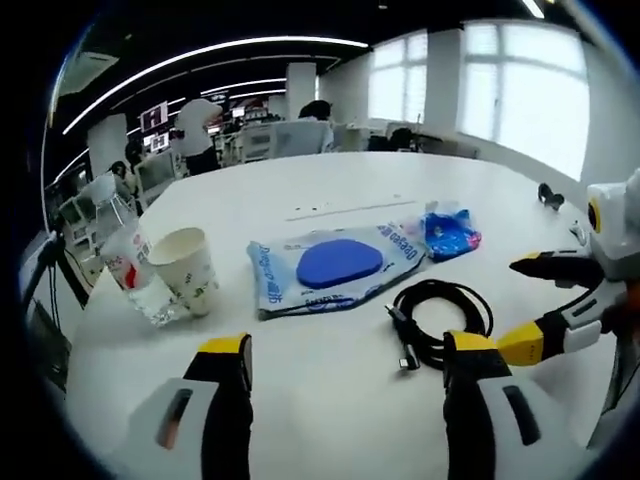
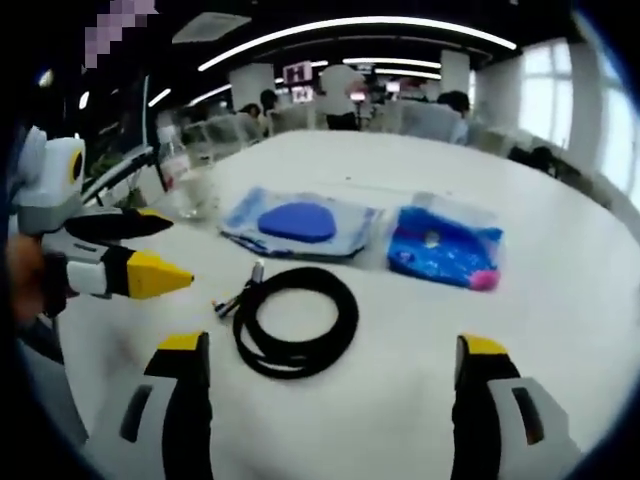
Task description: Arrange the tabletop items into an orderly group along one side of the table until the central work area is clear of visible clutter.
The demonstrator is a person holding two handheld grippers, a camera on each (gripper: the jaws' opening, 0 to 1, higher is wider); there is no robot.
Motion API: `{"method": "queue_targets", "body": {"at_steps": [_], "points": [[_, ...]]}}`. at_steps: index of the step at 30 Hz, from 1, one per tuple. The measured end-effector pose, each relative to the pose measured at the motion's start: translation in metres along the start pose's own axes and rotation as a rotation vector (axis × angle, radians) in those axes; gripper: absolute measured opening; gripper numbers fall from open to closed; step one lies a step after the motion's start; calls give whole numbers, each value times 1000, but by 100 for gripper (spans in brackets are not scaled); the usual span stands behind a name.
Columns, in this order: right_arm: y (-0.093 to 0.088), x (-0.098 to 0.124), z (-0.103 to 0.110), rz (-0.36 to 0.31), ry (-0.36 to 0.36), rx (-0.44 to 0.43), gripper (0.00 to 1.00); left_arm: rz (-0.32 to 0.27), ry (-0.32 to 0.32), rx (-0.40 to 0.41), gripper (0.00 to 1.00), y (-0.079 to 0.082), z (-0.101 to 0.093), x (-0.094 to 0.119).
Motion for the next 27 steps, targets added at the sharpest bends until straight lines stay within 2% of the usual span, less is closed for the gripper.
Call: {"method": "queue_targets", "body": {"at_steps": [3, 14, 15, 19, 27], "points": [[-1, 1, 5, -4, 13, -5, 100, -25, 20, 26, 86, -4, 12, 10], [12, -9, 37, -30, 74, 15, 100, -32, 101, 60, 95, -25, 53, 39], [14, -13, 43, -30, 85, 20, 100, -19, 110, 55, 95, -27, 56, 41], [27, -24, 60, -43, 115, 24, 100, -30, 145, 62, 93, -30, 70, 52], [55, -53, 103, -61, 197, 58, 100, -14, 187, 90, 93, -41, 86, 65]]}}
Point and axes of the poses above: the point that each gripper's makers call its tool centre point, and the gripper's own axes: x roughly backward along the fingers, z roughly to its left, y roughly out of its top, the point moved 2 cm from there along x, roughly backward along the fingers, and after that the axes turned 12 degrees about -x, right-handed, at the moved point
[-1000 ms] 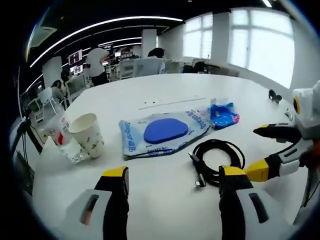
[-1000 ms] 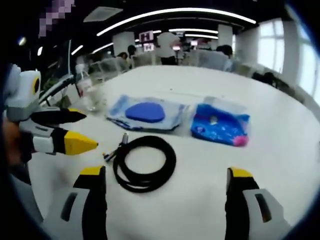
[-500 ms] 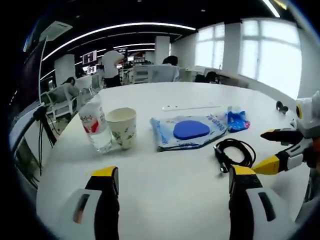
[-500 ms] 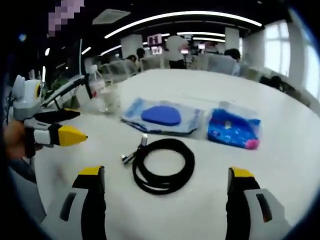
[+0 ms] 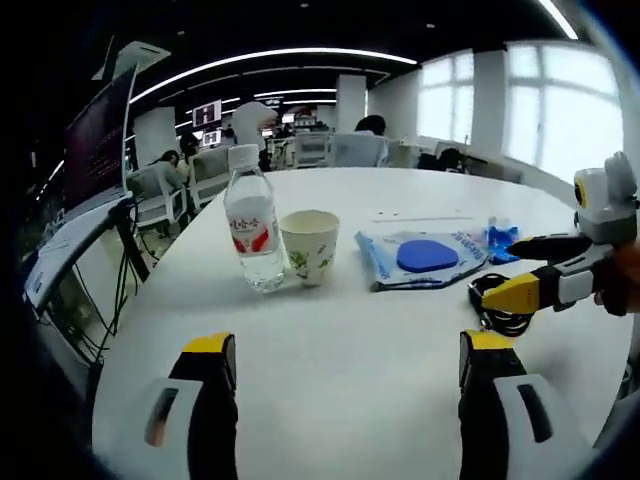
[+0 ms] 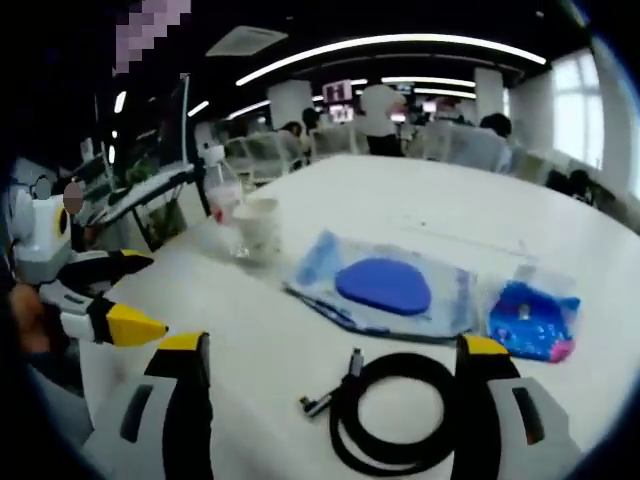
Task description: Arrange the tabletop items into an orderly group along one side of the table until the central work area is clear of visible clutter.
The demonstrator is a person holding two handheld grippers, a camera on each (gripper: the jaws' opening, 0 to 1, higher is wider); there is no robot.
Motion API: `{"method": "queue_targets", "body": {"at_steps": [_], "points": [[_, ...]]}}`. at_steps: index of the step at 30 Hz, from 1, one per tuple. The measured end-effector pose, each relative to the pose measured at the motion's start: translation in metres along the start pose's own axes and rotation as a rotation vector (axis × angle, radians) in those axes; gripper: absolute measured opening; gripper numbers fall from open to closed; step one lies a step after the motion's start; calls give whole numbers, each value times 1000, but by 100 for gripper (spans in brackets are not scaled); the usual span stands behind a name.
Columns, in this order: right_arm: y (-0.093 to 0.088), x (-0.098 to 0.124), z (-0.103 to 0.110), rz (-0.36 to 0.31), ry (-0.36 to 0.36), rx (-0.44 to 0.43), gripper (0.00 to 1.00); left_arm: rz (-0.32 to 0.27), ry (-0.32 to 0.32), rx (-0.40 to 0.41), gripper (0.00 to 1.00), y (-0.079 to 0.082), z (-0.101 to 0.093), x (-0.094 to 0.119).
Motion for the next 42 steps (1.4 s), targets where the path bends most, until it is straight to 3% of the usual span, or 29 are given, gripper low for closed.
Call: {"method": "queue_targets", "body": {"at_steps": [9, 20, 30, 34, 37, 42], "points": [[24, -46, 41, -6, 93, 22, 98, 12, 48, 24, 93, -12, 22, 12], [34, -94, 79, 18, 173, 4, 96, 11, 106, 59, 91, -24, 37, 33], [38, -124, 90, 46, 200, 47, 95, 18, 129, 89, 91, -35, 40, 39], [42, -136, 92, 24, 210, 31, 93, 25, 134, 80, 91, -37, 42, 40], [36, -147, 98, 58, 218, 68, 92, 19, 139, 83, 91, -37, 44, 41], [36, -161, 99, 50, 243, 25, 88, 21, 148, 80, 90, -37, 48, 43]]}}
Point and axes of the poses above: the point that each gripper's makers call its tool centre point, and the gripper's own axes: x roughly backward along the fingers, z roughly to its left, y roughly out of its top, the point moved 2 cm from there along x, roughly backward along the fingers, and after that the axes turned 12 degrees about -x, right-handed, at the moved point
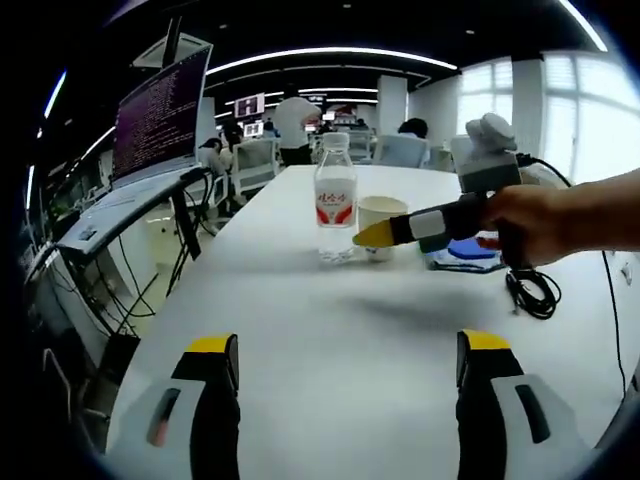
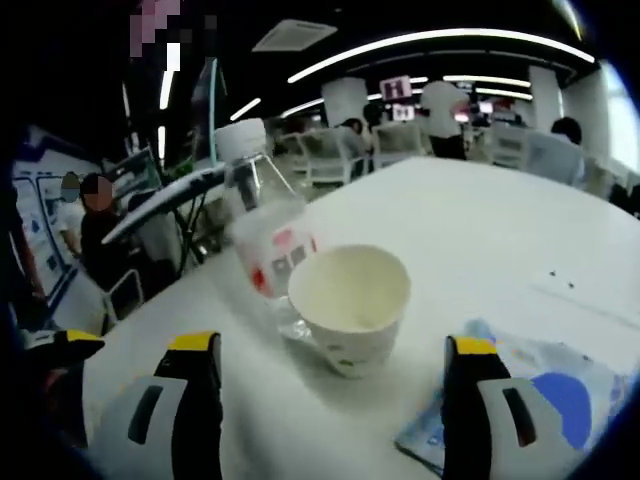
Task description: Arrange the tabletop items into an orderly group along one side of the table until the central work area is clear of visible clutter.
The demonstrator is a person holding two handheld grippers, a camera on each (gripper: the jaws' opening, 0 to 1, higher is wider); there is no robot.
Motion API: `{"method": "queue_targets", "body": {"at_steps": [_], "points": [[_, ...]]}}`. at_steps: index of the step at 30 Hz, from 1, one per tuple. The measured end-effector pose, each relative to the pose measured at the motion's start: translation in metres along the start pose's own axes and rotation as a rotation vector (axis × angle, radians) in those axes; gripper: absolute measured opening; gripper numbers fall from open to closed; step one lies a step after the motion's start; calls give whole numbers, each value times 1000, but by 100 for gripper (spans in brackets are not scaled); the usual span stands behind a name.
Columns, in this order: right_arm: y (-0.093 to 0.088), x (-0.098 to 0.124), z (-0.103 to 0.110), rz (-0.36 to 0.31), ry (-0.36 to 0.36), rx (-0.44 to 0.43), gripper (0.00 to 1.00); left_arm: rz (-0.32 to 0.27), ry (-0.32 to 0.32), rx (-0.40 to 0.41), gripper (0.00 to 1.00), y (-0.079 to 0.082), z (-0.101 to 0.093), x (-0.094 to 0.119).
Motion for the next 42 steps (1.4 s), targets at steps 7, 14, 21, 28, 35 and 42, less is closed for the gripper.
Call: {"method": "queue_targets", "body": {"at_steps": [7, 14, 21, 28, 35, 42], "points": [[2, -14, -6, 6, 8, 15, 80, -12, 5, 16, 89, -1, 0, 2], [7, -21, -7, -15, 25, 30, 74, -8, 11, 18, 89, -3, 2, 2], [5, -20, -7, -4, 40, 45, 57, -5, 16, 16, 88, -3, 2, 2], [5, -15, -6, -11, 49, 47, 44, 5, 13, 14, 88, -7, 0, 1], [5, -14, -6, -10, 55, 49, 41, 2, 10, 11, 88, -6, -2, 1], [8, -9, -9, -16, 51, 49, 41, 3, 4, 4, 87, -5, -5, 0]]}}
Point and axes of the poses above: the point that each gripper's makers call its tool centre point, and the gripper's own axes: x roughly backward along the fingers, z roughly to its left, y roughly out of its top, the point moved 2 cm from there along x, roughly backward along the fingers, and after that the axes turned 12 degrees about -x, right-handed, at the moved point
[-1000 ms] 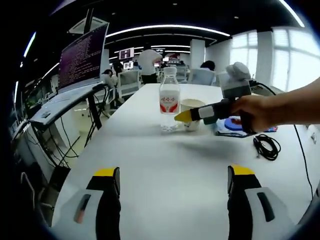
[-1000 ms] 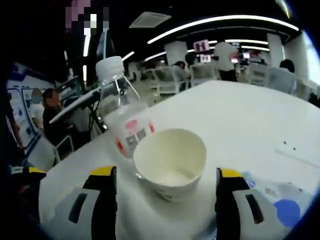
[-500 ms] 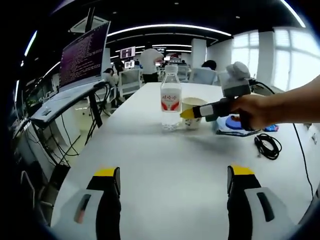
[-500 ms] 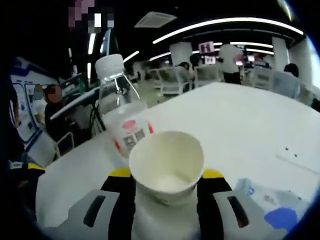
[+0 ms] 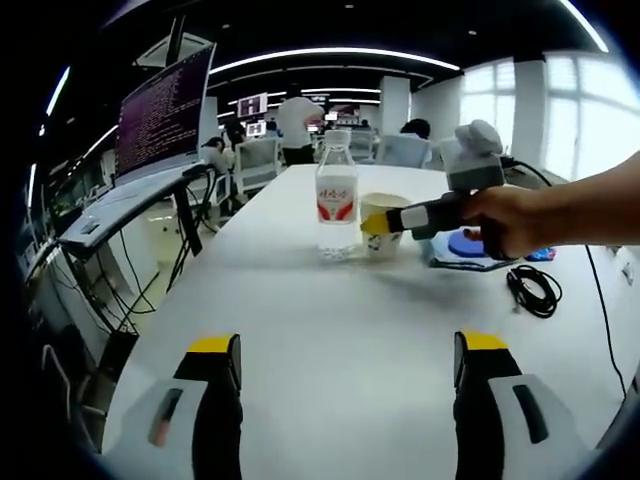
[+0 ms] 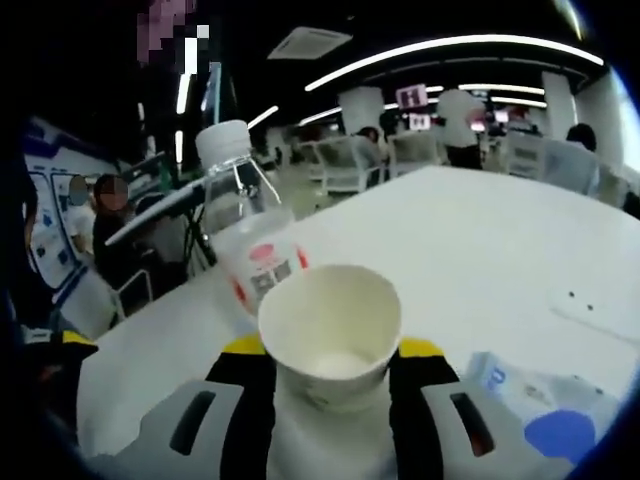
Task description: Arrange the tabletop items into an orderly group along one side of the table until the central work area is clear of visible clutter.
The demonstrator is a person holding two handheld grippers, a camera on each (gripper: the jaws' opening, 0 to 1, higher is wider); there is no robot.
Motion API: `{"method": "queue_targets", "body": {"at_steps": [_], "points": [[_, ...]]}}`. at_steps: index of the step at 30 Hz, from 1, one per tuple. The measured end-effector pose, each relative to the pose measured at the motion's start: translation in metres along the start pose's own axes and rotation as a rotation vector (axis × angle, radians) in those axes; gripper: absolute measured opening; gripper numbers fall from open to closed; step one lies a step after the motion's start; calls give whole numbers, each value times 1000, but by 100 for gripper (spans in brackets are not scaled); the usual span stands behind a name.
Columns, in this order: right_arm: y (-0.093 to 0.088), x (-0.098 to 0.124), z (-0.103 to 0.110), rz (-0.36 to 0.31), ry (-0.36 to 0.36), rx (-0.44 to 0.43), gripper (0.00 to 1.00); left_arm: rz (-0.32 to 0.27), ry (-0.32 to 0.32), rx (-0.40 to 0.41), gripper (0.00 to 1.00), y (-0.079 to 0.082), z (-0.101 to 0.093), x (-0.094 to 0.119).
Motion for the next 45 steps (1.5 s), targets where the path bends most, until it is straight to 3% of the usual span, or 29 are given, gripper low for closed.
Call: {"method": "queue_targets", "body": {"at_steps": [11, 23, 28, 33, 36, 40, 44, 45], "points": [[-2, 13, -2, 5, -8, 0, 41, -17, -16, -10, 87, 10, -7, -1], [-7, 9, -2, 19, -7, -24, 46, -7, -14, -6, 87, 7, -7, 1], [-8, 15, -1, 20, -10, -21, 55, -14, -21, -6, 87, 9, -9, 0], [-9, 38, 4, -1, -24, -9, 66, -22, -37, 2, 89, 12, -12, -1], [-8, 50, -6, -15, -69, 4, 83, -22, -49, -3, 91, 13, -15, 0], [-7, 67, -16, -29, -92, 4, 86, -23, -56, 1, 92, 13, -15, 3], [-5, 86, -27, -47, -149, 16, 100, -20, -80, 18, 93, 14, -18, 4], [-7, 92, -28, -45, -151, 16, 99, -24, -81, 18, 93, 16, -18, 5]]}}
Point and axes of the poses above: the point that each gripper's makers call its tool centre point, and the gripper's own axes: x roughly backward along the fingers, z roughly to its left, y roughly out of its top, the point moved 2 cm from there along x, roughly backward along the fingers, and after that the axes turned 12 degrees about -x, right-handed, at the moved point
